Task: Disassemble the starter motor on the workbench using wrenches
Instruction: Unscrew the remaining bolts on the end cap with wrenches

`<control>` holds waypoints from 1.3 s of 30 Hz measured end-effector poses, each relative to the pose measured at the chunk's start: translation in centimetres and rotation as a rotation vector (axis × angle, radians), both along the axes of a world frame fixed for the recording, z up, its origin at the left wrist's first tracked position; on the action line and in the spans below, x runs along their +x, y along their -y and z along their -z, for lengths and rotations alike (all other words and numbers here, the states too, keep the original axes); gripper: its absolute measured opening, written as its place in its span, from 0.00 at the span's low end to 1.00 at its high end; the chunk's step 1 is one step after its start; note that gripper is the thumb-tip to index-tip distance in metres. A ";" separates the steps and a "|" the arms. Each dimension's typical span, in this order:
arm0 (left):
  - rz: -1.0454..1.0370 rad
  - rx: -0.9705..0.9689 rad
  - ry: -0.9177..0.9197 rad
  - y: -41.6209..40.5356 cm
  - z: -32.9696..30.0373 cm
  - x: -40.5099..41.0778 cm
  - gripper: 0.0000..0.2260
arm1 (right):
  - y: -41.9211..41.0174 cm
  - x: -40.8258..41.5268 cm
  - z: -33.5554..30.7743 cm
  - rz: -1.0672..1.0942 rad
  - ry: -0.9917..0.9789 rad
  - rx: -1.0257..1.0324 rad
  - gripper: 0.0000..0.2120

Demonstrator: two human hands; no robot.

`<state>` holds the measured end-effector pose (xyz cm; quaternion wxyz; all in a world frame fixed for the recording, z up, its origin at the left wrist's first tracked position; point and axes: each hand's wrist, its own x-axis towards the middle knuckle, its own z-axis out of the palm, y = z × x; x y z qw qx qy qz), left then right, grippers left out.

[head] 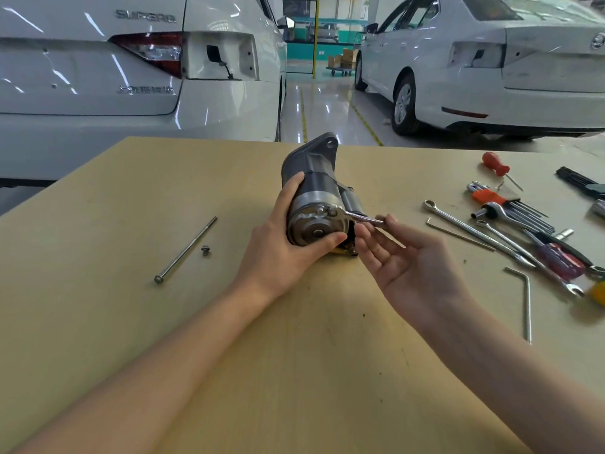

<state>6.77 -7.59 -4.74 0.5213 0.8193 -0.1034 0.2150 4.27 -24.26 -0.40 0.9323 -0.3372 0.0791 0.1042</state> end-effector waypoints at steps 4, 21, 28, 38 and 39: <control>0.006 0.003 0.002 0.0 0.0 0.0 0.41 | 0.2 0.2 0.1 -0.011 0.042 0.001 0.04; 0.002 -0.027 -0.024 0.1 0.2 0.1 0.39 | -3.5 3.7 -8.6 -0.116 1.141 -1.703 0.11; 0.022 -0.024 -0.008 0.0 0.2 0.1 0.40 | -1.0 3.3 -6.9 -0.092 0.976 -0.778 0.08; 0.006 -0.004 -0.005 0.0 0.2 0.1 0.41 | 1.1 0.4 -0.6 -0.081 0.096 -0.131 0.07; 0.002 0.002 -0.005 0.0 0.2 0.1 0.41 | 1.1 0.2 -0.5 -0.083 0.083 -0.113 0.03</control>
